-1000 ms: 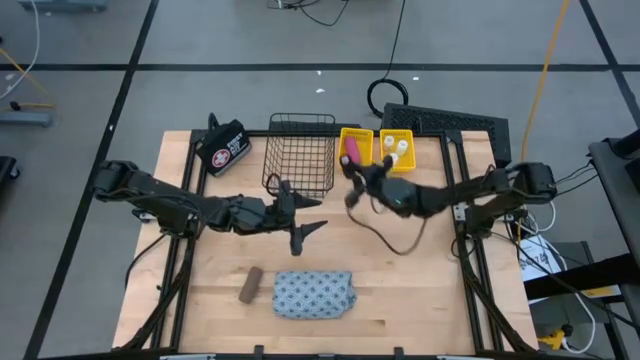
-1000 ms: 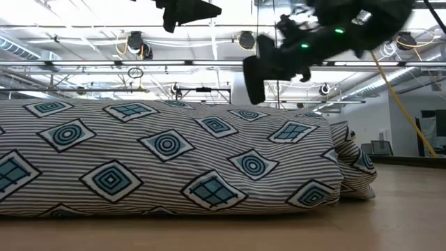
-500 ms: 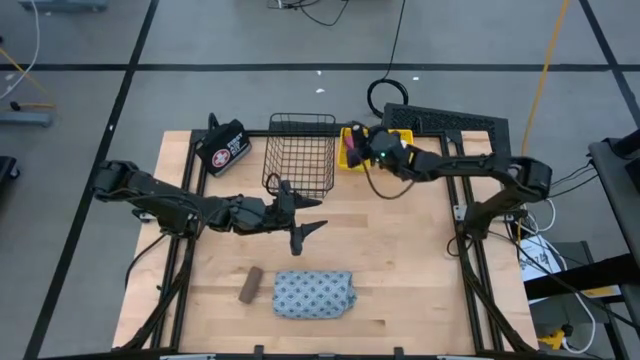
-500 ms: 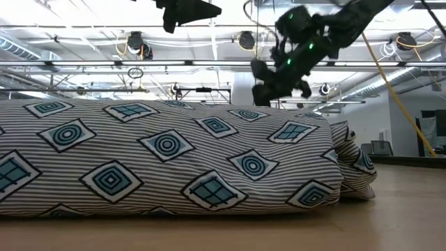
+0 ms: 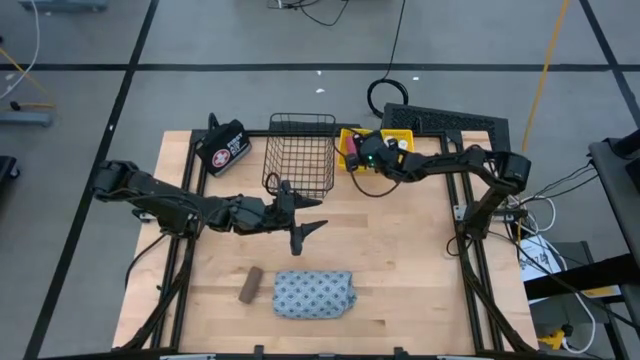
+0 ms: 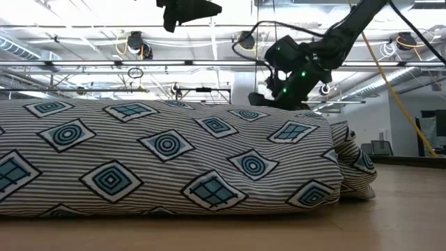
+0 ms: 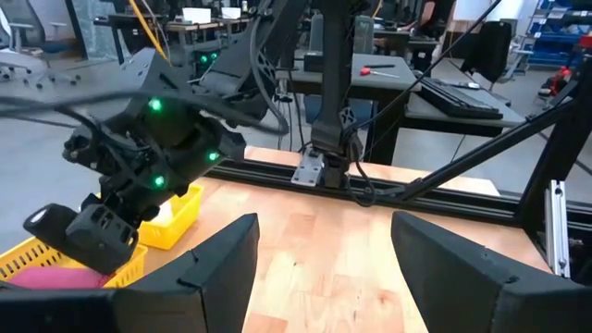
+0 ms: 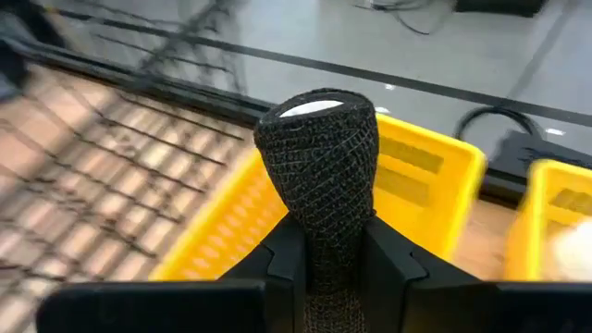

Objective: Pick & Place Medicine items
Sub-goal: Put the black bandage into the left yellow basket

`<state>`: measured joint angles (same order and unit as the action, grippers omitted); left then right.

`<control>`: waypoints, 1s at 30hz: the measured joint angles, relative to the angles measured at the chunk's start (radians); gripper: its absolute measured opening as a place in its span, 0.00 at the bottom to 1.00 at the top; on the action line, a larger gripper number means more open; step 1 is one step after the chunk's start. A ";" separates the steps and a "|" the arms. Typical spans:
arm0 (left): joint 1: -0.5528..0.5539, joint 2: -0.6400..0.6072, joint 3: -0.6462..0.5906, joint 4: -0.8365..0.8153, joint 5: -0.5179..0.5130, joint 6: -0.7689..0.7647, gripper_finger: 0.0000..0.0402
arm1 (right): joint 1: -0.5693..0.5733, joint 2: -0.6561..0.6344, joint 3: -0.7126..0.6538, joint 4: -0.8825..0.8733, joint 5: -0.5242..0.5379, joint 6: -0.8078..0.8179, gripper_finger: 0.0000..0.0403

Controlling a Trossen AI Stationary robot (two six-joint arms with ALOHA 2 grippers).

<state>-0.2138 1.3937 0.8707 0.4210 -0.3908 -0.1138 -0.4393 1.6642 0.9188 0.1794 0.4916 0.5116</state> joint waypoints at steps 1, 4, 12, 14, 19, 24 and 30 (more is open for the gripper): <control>0.000 0.000 0.000 0.000 0.000 0.000 0.64 | 0.000 0.006 0.000 0.000 0.005 0.000 0.14; 0.000 0.000 0.000 0.000 0.000 0.000 0.64 | 0.000 0.017 0.000 0.006 0.006 0.018 0.14; 0.000 0.000 0.000 0.000 0.000 0.000 0.64 | 0.000 0.018 0.000 0.001 0.007 0.037 0.14; 0.000 0.000 0.000 0.000 0.000 0.000 0.64 | 0.000 0.018 0.000 0.000 0.007 0.015 0.15; 0.000 0.000 0.000 0.000 0.000 0.000 0.64 | 0.000 0.018 0.000 -0.003 0.005 0.004 0.25; 0.000 0.000 0.000 0.000 0.000 -0.020 0.64 | 0.000 0.018 0.000 -0.004 0.006 0.024 0.31; 0.000 0.000 0.000 0.000 0.000 -0.026 0.64 | 0.000 0.018 0.000 -0.004 0.005 0.018 0.33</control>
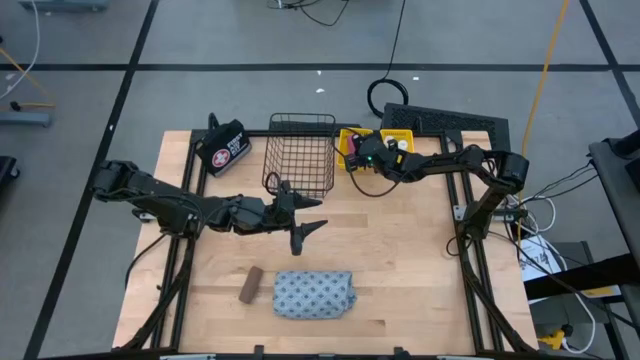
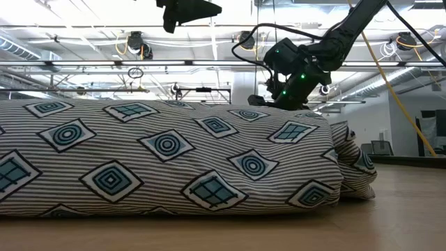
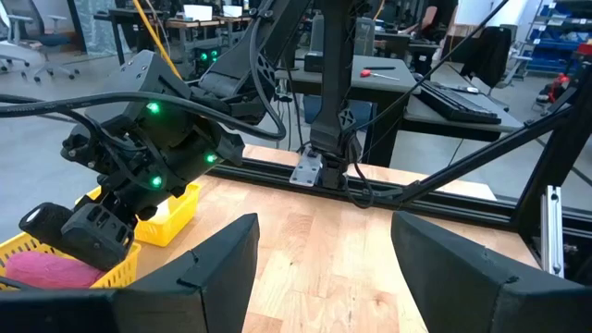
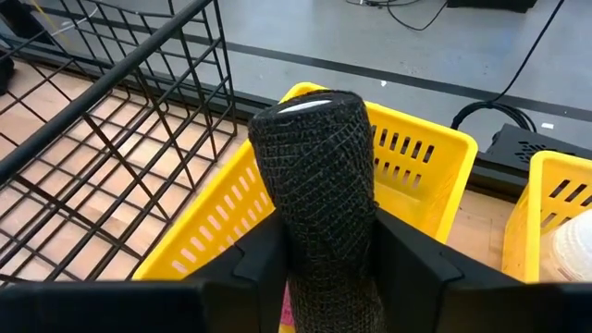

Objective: Pick & Place Medicine items
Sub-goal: Put the black bandage into the left yellow basket

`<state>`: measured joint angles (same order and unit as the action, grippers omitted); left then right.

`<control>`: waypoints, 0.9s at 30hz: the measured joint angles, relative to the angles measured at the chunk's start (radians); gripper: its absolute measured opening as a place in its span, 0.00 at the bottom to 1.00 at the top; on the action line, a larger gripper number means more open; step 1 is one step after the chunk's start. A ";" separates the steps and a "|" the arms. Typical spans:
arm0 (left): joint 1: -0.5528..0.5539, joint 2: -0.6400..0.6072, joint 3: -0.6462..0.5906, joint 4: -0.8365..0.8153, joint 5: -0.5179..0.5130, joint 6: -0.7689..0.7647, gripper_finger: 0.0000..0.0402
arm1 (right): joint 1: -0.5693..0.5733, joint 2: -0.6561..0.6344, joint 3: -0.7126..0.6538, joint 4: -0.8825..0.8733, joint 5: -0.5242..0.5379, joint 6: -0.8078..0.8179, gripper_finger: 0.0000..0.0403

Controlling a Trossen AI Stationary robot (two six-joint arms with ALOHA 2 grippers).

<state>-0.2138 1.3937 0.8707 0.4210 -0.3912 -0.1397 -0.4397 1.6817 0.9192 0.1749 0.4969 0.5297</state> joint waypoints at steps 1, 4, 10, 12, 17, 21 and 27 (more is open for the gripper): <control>0.000 0.000 0.000 0.000 0.000 -0.001 0.64 | 0.000 0.000 0.000 0.000 0.000 -0.004 0.33; 0.000 0.000 0.000 0.000 0.000 -0.001 0.64 | 0.000 -0.003 0.000 -0.001 0.001 -0.019 0.36; 0.000 0.000 0.000 0.000 0.000 0.000 0.64 | 0.000 -0.004 -0.001 0.001 0.001 -0.021 0.43; 0.000 0.000 0.000 0.000 0.000 0.000 0.64 | 0.000 -0.004 -0.001 0.003 0.001 -0.021 0.46; 0.000 0.000 0.000 0.000 0.000 0.001 0.64 | -0.007 -0.004 -0.001 0.004 0.000 -0.021 0.51; 0.000 0.000 0.000 0.000 0.000 0.001 0.64 | -0.014 -0.004 -0.001 0.004 -0.001 -0.019 0.55; 0.000 0.000 0.000 0.000 0.000 0.002 0.64 | -0.015 -0.004 -0.001 0.017 -0.096 -0.027 0.57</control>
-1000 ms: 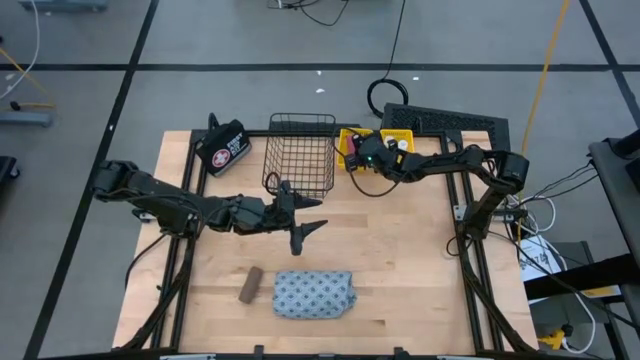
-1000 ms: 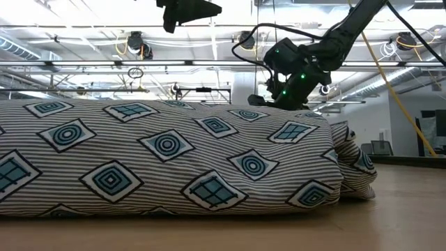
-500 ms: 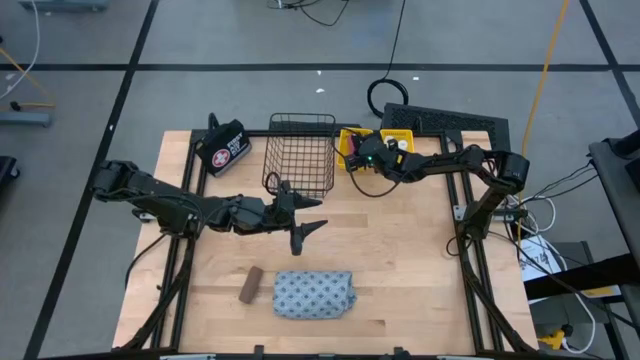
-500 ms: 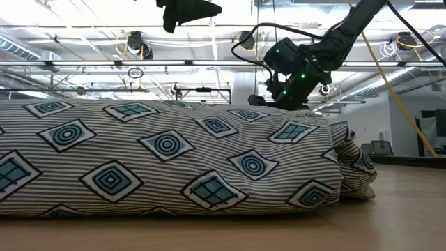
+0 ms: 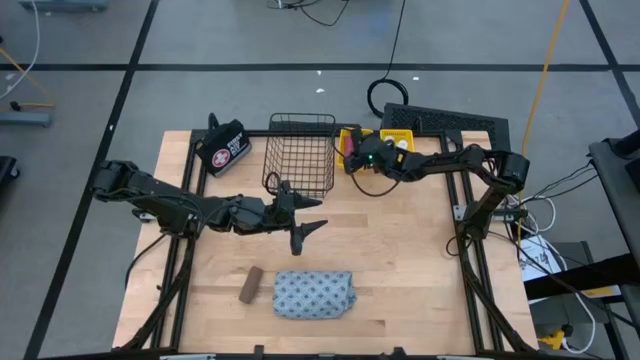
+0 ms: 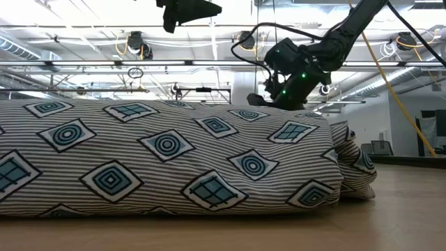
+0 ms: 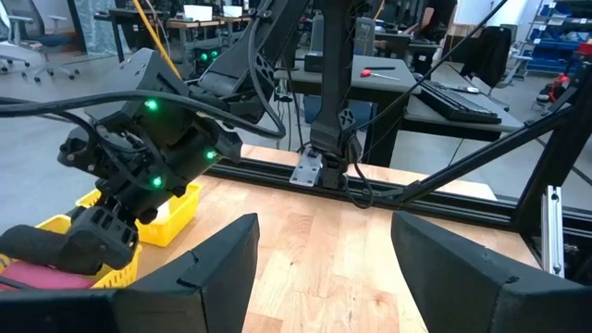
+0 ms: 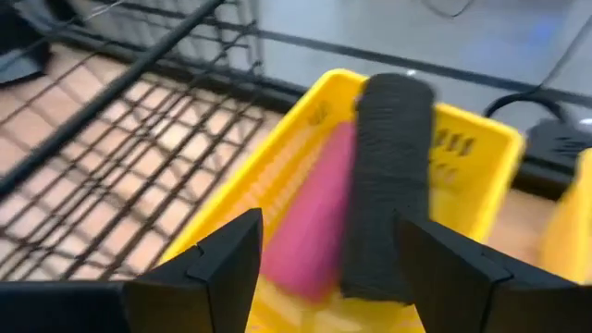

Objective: Pick & Place Medicine items
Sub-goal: Put the black bandage into the left yellow basket

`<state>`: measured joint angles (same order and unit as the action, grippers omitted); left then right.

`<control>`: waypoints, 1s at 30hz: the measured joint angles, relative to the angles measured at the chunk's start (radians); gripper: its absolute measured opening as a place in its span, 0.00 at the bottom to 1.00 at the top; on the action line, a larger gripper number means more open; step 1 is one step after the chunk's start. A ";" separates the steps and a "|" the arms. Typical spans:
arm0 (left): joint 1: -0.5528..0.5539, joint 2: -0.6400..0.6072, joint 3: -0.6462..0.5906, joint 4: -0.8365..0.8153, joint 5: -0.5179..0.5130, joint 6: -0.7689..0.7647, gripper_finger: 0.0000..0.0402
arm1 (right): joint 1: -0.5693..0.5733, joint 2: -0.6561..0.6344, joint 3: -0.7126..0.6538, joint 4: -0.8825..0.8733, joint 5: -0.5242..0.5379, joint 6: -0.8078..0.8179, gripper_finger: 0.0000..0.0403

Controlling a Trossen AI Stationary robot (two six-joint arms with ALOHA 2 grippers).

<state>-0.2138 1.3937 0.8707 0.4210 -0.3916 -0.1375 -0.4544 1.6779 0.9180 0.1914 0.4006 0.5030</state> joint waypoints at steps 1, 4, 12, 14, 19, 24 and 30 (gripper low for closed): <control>0.000 0.000 0.000 0.000 0.000 0.000 0.64 | -0.002 0.000 0.000 0.005 -0.017 0.000 0.57; 0.000 0.000 0.000 0.000 0.000 0.000 0.64 | -0.004 0.000 0.000 0.015 -0.068 -0.004 0.57; 0.000 0.000 0.000 0.000 0.000 0.002 0.64 | -0.038 0.000 0.029 0.076 -0.132 -0.121 0.56; 0.000 0.000 0.000 0.000 0.000 0.002 0.64 | -0.066 0.000 0.078 -0.005 -0.191 -0.123 0.55; 0.000 0.000 0.000 0.000 0.000 0.003 0.64 | -0.112 0.000 0.141 -0.111 -0.214 -0.153 0.51; 0.000 0.000 0.000 0.000 0.000 0.003 0.64 | -0.147 0.000 0.134 -0.111 -0.319 -0.160 0.49; 0.000 0.000 0.000 0.000 0.000 0.003 0.64 | -0.153 0.015 0.093 -0.121 -0.352 -0.149 0.47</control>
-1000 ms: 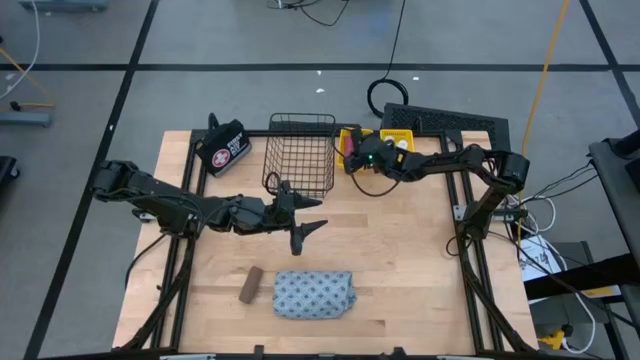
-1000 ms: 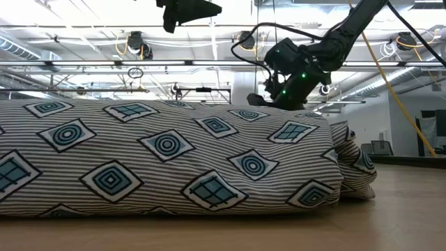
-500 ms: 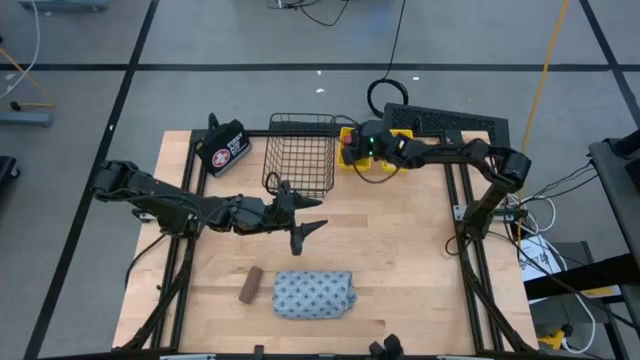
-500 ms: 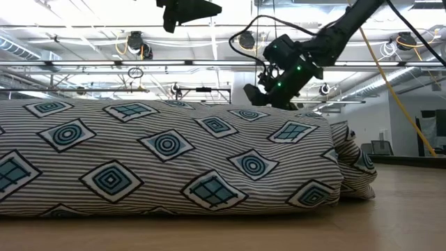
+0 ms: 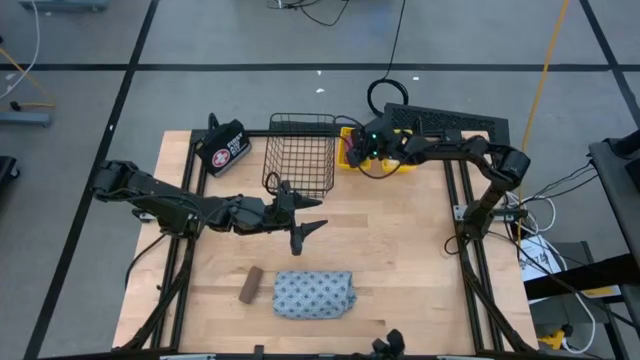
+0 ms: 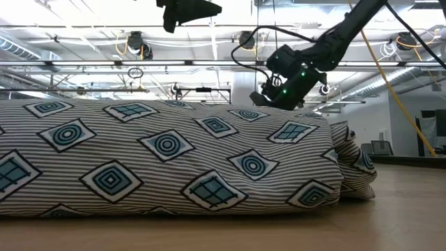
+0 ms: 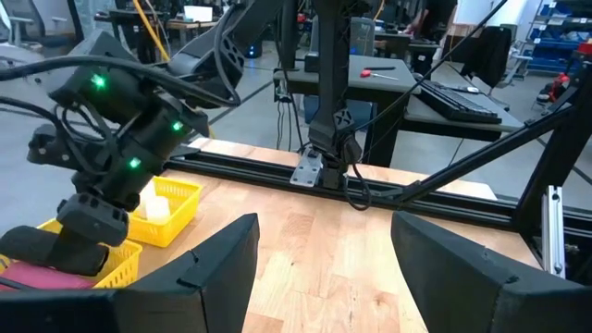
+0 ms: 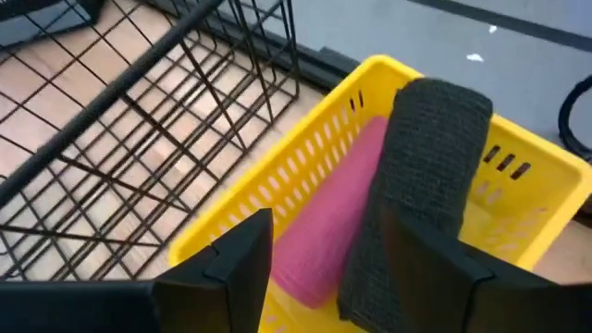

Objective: Pick & Place Medicine items
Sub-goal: Put the black bandage into the left yellow basket, then put the brown bandage into the left yellow basket

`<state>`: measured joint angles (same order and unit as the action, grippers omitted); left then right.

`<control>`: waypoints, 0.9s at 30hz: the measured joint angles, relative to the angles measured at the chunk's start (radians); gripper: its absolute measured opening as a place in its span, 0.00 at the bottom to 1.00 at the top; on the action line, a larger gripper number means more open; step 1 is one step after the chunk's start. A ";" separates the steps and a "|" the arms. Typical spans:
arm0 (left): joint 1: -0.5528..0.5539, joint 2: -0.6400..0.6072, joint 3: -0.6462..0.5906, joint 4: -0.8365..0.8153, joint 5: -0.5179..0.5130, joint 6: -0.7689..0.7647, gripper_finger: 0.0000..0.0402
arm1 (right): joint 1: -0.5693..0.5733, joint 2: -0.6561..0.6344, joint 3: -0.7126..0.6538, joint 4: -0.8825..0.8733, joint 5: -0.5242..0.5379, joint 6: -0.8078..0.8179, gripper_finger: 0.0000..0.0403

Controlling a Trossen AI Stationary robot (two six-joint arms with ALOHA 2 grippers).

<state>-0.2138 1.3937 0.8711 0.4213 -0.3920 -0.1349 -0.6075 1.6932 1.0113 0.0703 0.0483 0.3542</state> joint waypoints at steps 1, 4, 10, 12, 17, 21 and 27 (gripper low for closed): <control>0.000 0.000 0.000 0.000 0.000 0.000 0.64 | 0.000 0.000 -0.006 0.009 0.000 0.000 0.47; 0.000 0.000 0.000 0.000 0.000 -0.003 0.64 | 0.000 -0.002 -0.027 0.007 0.002 0.000 0.46; 0.000 0.000 0.000 0.000 0.000 -0.005 0.64 | 0.000 -0.002 -0.041 -0.053 -0.028 0.050 0.46; 0.000 0.000 0.000 0.000 0.000 -0.005 0.64 | 0.000 -0.002 -0.042 -0.078 -0.065 0.052 0.46; 0.000 0.000 0.000 0.000 0.000 -0.005 0.64 | 0.003 -0.009 -0.042 -0.092 -0.103 0.053 0.46; 0.000 0.000 0.000 0.000 0.000 -0.005 0.64 | 0.003 -0.025 -0.041 -0.052 -0.103 0.048 0.45; 0.000 0.000 0.000 0.000 0.000 -0.004 0.64 | 0.012 -0.093 -0.041 -0.035 -0.110 0.034 0.45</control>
<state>-0.2138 1.3937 0.8711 0.4213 -0.3920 -0.1387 -0.5955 1.6006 0.9704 0.0357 -0.0615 0.3886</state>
